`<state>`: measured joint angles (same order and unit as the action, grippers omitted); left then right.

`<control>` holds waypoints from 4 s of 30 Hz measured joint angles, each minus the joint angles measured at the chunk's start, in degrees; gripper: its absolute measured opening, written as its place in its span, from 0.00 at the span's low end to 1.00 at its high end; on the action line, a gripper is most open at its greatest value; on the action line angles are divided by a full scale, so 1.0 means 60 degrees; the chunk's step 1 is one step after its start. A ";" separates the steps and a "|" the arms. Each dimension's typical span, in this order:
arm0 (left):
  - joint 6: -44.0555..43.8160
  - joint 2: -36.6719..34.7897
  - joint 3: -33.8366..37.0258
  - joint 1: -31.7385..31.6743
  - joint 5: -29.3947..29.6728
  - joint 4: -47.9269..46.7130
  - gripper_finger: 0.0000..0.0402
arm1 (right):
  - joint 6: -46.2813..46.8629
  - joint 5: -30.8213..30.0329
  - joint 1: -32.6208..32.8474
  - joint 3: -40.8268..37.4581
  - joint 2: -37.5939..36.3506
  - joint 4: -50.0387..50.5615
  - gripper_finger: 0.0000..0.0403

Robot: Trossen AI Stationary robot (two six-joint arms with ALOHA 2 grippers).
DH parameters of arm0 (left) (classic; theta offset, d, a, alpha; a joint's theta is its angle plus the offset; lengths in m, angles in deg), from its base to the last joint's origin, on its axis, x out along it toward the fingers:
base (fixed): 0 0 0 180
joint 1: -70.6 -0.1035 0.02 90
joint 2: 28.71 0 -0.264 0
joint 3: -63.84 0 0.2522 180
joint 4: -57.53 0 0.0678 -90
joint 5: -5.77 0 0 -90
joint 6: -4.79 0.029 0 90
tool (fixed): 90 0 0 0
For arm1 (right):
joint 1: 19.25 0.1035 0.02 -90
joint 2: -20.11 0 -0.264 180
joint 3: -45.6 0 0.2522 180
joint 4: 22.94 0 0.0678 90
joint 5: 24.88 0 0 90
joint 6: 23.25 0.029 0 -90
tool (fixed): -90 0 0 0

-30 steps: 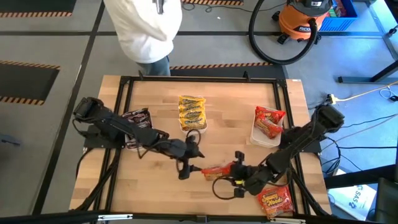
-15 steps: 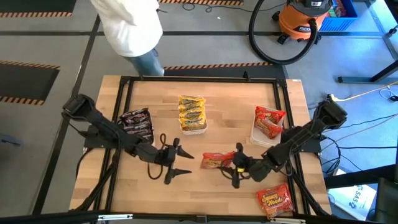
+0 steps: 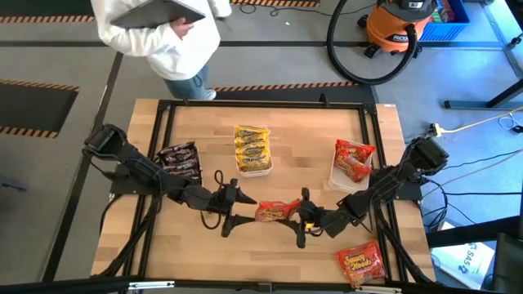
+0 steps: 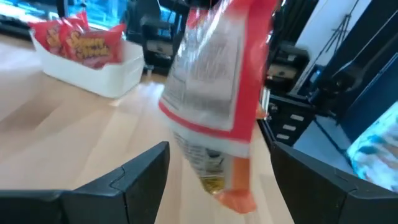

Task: Sort Maruchan noodles
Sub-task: Put the left orange noodle pack into the right white bin

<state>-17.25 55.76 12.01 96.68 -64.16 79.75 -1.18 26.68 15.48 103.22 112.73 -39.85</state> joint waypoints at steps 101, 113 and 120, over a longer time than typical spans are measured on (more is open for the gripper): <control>0.1020 0.0742 -0.0415 -0.0007 0.0233 0.0403 0.42 | -0.0749 0.2635 -0.0604 0.1996 -0.2295 0.3203 0.67; 0.1022 0.0742 -0.0415 -0.0014 0.0213 -0.0101 0.42 | -0.0737 0.4040 -0.1955 0.3215 -0.0848 0.4232 0.77; 0.0959 0.0742 -0.0415 -0.0014 0.0215 -0.0688 0.42 | -0.0719 0.5128 -0.2606 0.5917 0.0759 0.8295 0.80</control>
<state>-11.50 60.21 9.53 96.59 -62.87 75.62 -5.49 57.45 -0.15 138.72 117.28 9.92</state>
